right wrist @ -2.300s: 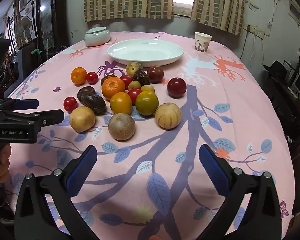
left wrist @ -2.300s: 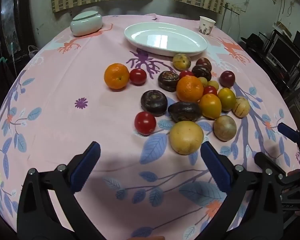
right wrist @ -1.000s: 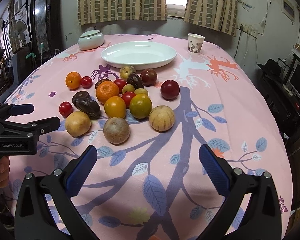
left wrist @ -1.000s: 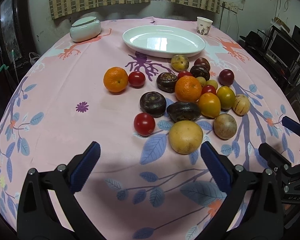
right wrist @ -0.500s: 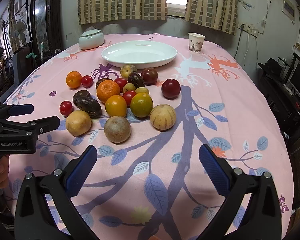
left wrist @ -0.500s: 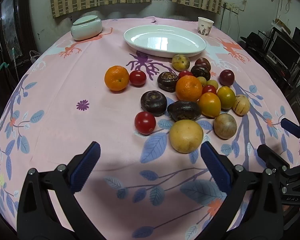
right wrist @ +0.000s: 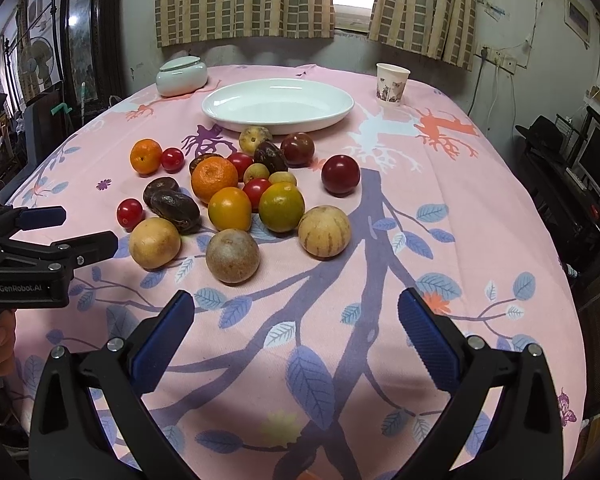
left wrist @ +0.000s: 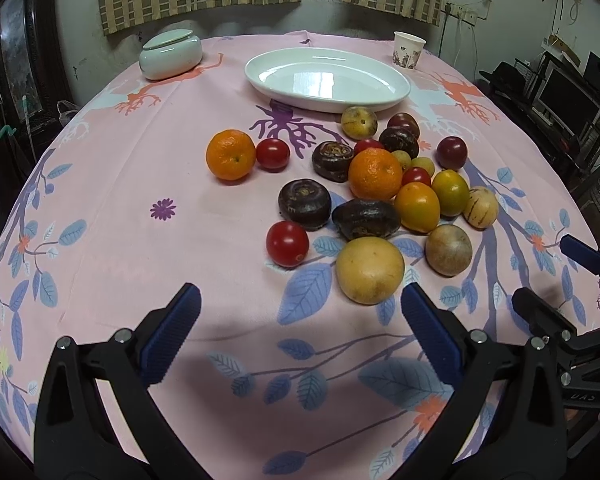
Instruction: Organize fruits
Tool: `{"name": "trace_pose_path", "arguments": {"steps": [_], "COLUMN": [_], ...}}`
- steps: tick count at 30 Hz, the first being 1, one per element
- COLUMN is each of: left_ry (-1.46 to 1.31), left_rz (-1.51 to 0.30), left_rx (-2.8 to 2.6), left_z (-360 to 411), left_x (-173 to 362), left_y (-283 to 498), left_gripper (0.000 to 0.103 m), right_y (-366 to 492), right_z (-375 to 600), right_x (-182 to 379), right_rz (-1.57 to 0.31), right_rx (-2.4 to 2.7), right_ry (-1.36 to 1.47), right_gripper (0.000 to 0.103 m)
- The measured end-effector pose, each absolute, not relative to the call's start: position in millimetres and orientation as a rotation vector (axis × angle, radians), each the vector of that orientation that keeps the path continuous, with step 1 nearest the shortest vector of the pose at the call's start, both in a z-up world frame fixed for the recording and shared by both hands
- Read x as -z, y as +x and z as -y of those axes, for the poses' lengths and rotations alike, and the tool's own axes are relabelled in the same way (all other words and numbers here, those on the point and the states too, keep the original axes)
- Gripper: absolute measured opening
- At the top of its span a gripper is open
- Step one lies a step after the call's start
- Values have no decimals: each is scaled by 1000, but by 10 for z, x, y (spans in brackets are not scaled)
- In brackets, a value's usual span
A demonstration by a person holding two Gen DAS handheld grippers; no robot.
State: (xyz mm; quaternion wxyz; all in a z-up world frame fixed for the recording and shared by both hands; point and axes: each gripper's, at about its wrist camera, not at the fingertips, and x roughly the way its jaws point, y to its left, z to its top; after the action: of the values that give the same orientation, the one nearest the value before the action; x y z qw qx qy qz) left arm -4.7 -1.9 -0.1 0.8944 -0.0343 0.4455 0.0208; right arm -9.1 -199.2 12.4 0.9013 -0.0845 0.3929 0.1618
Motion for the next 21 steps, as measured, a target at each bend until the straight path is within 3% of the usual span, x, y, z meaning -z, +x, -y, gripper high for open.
{"name": "trace_pose_path", "arguments": {"steps": [21], "left_ry": [-67], "left_rz": [-932], "left_rx": [-39], "left_z": [41], "left_x": [29], "left_y": [-35], "left_gripper": [101], "right_y": [-88], "right_z": [2010], "right_x": [-79], "right_rz": [-819], "right_rx": [-333], "right_ry": [-173], "right_gripper": [102]}}
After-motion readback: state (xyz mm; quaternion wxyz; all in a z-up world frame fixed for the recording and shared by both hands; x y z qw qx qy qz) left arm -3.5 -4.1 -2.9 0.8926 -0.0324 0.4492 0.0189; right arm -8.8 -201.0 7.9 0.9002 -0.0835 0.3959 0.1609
